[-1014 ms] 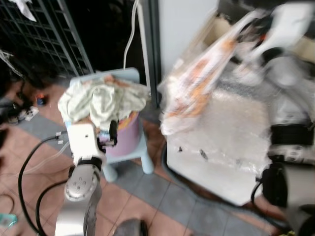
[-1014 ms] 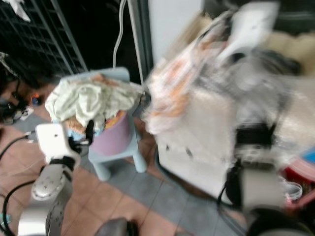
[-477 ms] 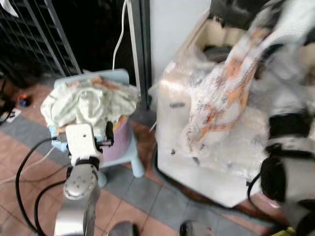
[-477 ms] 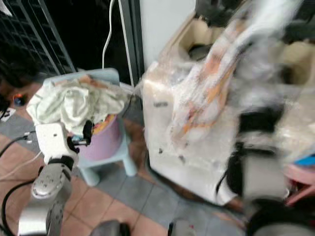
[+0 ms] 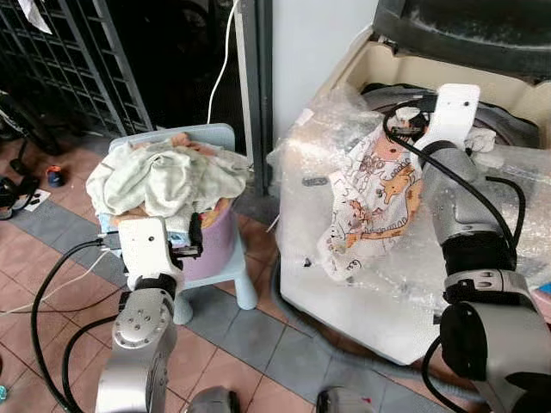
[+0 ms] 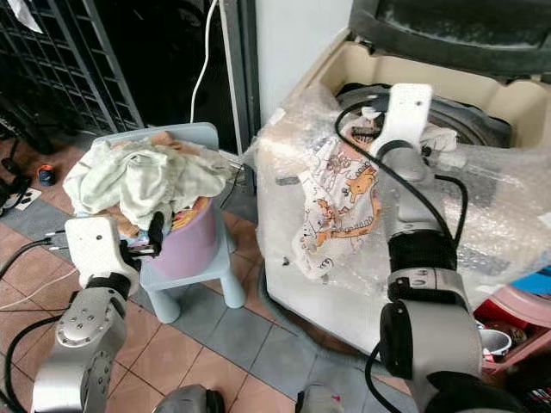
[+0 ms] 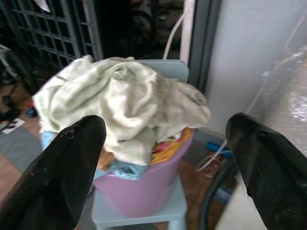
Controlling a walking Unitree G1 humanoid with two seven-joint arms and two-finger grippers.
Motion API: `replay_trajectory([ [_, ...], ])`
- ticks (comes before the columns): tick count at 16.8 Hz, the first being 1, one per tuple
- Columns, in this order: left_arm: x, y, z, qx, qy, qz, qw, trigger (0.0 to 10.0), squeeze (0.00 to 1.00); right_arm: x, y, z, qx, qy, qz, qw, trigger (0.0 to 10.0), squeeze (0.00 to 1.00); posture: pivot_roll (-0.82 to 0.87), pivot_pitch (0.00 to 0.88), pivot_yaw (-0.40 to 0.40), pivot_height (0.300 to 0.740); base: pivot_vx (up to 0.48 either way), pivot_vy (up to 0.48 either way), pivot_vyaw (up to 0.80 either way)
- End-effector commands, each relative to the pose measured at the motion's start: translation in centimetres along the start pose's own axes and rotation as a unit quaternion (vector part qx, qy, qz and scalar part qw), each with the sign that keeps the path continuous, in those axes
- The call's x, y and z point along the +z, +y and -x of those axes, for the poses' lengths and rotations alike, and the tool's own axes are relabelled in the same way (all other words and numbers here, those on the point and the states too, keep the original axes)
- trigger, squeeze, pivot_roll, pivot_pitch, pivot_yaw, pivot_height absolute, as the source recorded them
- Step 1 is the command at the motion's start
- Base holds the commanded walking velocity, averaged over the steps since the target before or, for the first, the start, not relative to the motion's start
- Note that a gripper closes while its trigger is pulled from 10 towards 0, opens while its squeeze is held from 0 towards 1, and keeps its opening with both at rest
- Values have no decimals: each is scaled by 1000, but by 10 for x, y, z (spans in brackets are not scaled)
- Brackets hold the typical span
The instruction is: Clothes washing
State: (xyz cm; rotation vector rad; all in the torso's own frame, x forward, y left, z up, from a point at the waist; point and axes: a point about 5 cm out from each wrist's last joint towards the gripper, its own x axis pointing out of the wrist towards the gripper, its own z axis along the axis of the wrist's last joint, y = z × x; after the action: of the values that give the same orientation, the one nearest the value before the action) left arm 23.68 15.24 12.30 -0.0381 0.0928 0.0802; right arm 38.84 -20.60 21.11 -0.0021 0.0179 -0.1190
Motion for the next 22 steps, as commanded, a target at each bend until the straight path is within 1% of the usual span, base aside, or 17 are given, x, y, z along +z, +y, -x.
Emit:
replay_trajectory([
  [1, 3, 0, 0, -3, -8, 0, 1000, 10000, 0, 13, 6, 2, 26, -29, -20, 999, 10000, 0, -19, 43, 29, 740, 240, 0, 0],
  [2, 4, 0, 0, -3, -11, 0, 1000, 10000, 0, 15, 9, 2, 40, -34, -19, 998, 10000, 0, -19, 43, 29, 740, 277, 0, 0],
  [4, 5, 1, 0, -5, -15, 0, 1000, 10000, 0, 20, 10, 1, 39, -49, -20, 998, 10000, 0, -16, 44, 28, 740, 369, 0, 0],
  [5, 5, 1, 0, -5, -15, 0, 1000, 10000, 0, 19, 10, 0, 38, -43, -26, 998, 10000, 0, -16, 44, 28, 740, 375, 0, 0],
  [6, 5, 2, 0, -5, -15, 0, 1000, 10000, 0, 19, 11, 1, 40, -41, -32, 998, 10000, 0, -16, 44, 28, 740, 379, 0, -675],
  [7, 5, 2, 0, -4, -15, 0, 1000, 10000, 0, 19, 11, 2, 40, -44, -25, 998, 10000, 0, -16, 44, 28, 740, 375, 0, -800],
  [11, 7, 1, -3, -5, -17, -1, 1000, 10000, 0, 18, 12, 3, 44, -46, -20, 998, 10000, 0, -15, 62, 36, 740, 373, 0, -753],
  [14, 18, 4, -7, 14, -35, 4, 999, 10000, 0, 24, 17, 1, 51, -48, -13, 997, 10000, 0, -10, 91, 31, 740, 338, 0, -615],
  [15, 21, 4, -6, 17, -40, 6, 999, 10000, 0, 29, 20, 0, 56, -53, -3, 997, 10000, 0, -3, 105, 35, 740, 0, 0, 0],
  [16, 22, 4, -3, 16, -40, 6, 999, 10000, 0, 32, 21, -2, 56, -50, -3, 997, 10000, 0, -9, 109, 32, 740, 0, 0, 0],
  [18, 14, 5, 1, 25, -23, 14, 999, 10000, 0, 32, 27, -6, 63, -31, -4, 998, 10000, 0, -12, 101, 27, 740, 0, 0, 0],
  [19, 11, 2, 1, 23, -18, 15, 999, 10000, 0, 25, 36, -11, 85, 15, 14, 996, 10000, 0, -14, 85, 30, 740, 0, 0, 0],
  [20, 9, -1, 0, 18, -15, 15, 1000, 10000, 0, 21, 42, -15, 102, 50, 46, 993, 10000, 0, -17, 69, 27, 740, 0, 0, 0],
  [21, 9, -5, -2, 10, -14, 14, 1000, 10000, 0, 63, 35, -26, 74, 3, 56, 996, 10000, 0, -5, 61, 18, 740, 0, 0, 0],
  [22, 9, -4, -3, 12, -15, 10, 1000, 10000, 0, 108, 18, -28, 13, -82, 39, 996, 10000, 0, -8, 52, 14, 740, 0, 0, 0],
])
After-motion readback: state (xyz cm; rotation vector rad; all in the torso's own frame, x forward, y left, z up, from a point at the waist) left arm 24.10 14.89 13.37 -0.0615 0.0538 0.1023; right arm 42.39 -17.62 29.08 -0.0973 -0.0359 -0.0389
